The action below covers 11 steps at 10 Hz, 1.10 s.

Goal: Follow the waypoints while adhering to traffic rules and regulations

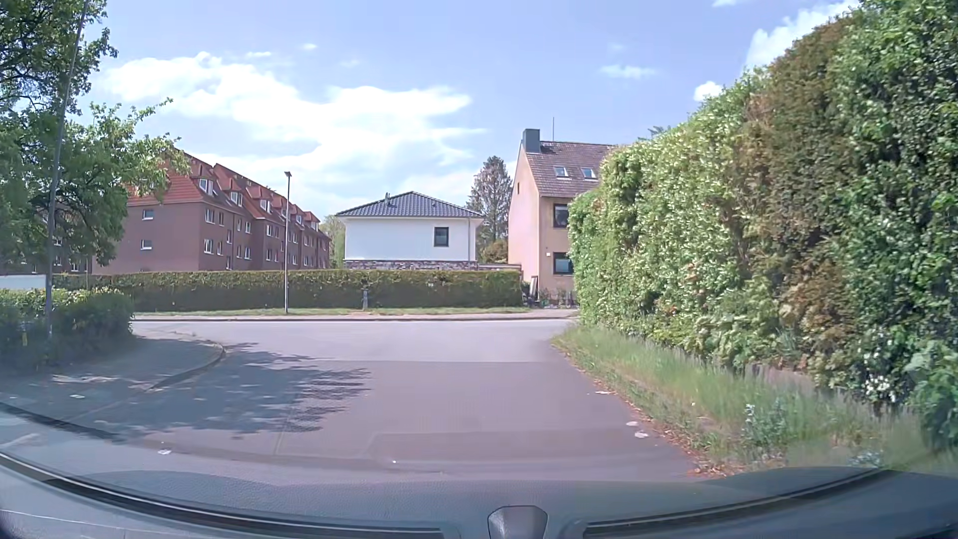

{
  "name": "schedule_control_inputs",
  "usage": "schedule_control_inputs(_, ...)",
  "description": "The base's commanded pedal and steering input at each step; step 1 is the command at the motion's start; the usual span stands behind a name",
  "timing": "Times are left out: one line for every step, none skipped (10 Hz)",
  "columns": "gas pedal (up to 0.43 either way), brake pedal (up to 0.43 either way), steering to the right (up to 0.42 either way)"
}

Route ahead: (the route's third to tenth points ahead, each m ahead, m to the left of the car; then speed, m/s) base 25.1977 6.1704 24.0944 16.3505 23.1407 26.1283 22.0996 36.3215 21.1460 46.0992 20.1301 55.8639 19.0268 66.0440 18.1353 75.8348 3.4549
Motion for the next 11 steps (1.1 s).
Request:
schedule_control_inputs(0.0,0.0,-0.014)
schedule_control_inputs(0.0,0.0,-0.014)
schedule_control_inputs(0.0,0.0,-0.014)
schedule_control_inputs(0.0,0.0,-0.014)
schedule_control_inputs(0.0,0.0,-0.015)
schedule_control_inputs(0.0,0.0,-0.018)
schedule_control_inputs(0.0,0.0,-0.02)
schedule_control_inputs(0.0,0.0,-0.021)
schedule_control_inputs(0.0,0.0,-0.025)
schedule_control_inputs(0.0,0.0,-0.029)
schedule_control_inputs(0.0,0.0,-0.03)
